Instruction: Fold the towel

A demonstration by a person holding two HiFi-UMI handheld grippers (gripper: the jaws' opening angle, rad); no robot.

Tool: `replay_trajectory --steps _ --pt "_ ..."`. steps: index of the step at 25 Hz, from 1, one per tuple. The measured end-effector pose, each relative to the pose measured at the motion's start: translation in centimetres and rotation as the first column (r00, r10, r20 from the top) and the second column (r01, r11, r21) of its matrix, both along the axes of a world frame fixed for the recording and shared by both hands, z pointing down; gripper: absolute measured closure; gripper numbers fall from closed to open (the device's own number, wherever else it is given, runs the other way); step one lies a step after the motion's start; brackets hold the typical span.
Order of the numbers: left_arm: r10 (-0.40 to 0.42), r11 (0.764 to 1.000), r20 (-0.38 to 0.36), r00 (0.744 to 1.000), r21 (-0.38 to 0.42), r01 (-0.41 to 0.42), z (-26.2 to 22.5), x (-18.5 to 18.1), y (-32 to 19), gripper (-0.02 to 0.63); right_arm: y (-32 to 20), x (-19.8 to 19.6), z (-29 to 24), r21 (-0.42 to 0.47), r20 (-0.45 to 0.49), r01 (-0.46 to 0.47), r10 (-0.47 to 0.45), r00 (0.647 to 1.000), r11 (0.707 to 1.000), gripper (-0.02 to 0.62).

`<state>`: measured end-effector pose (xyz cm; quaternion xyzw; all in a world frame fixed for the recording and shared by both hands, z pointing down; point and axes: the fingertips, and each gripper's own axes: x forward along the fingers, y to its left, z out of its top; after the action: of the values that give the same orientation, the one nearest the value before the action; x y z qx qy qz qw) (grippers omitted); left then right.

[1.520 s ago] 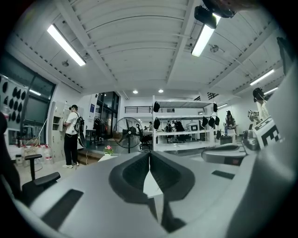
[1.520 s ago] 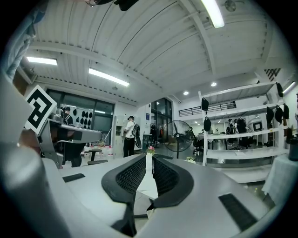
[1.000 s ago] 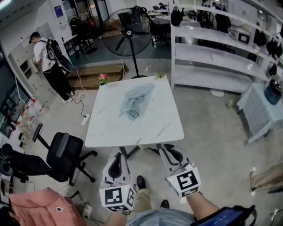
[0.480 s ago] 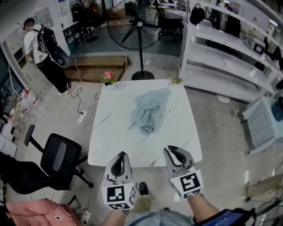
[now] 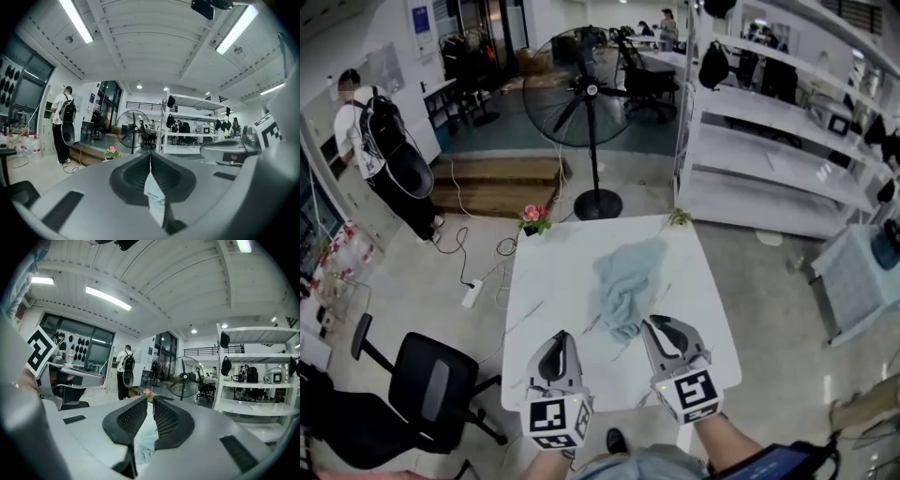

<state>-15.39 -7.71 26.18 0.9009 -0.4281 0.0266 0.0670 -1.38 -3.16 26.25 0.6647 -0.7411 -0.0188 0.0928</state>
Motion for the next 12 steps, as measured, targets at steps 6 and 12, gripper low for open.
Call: replay_trajectory --steps 6,12 --pt "0.004 1.0 0.002 1.0 0.017 -0.004 -0.5 0.9 -2.5 0.595 -2.8 0.8 -0.4 0.016 -0.005 0.003 -0.003 1.0 1.0 0.543" --pt "-0.024 0.999 0.029 0.999 -0.034 0.025 1.8 2.4 -5.2 0.595 -6.2 2.1 1.5 -0.029 0.003 0.042 -0.042 0.999 0.999 0.543"
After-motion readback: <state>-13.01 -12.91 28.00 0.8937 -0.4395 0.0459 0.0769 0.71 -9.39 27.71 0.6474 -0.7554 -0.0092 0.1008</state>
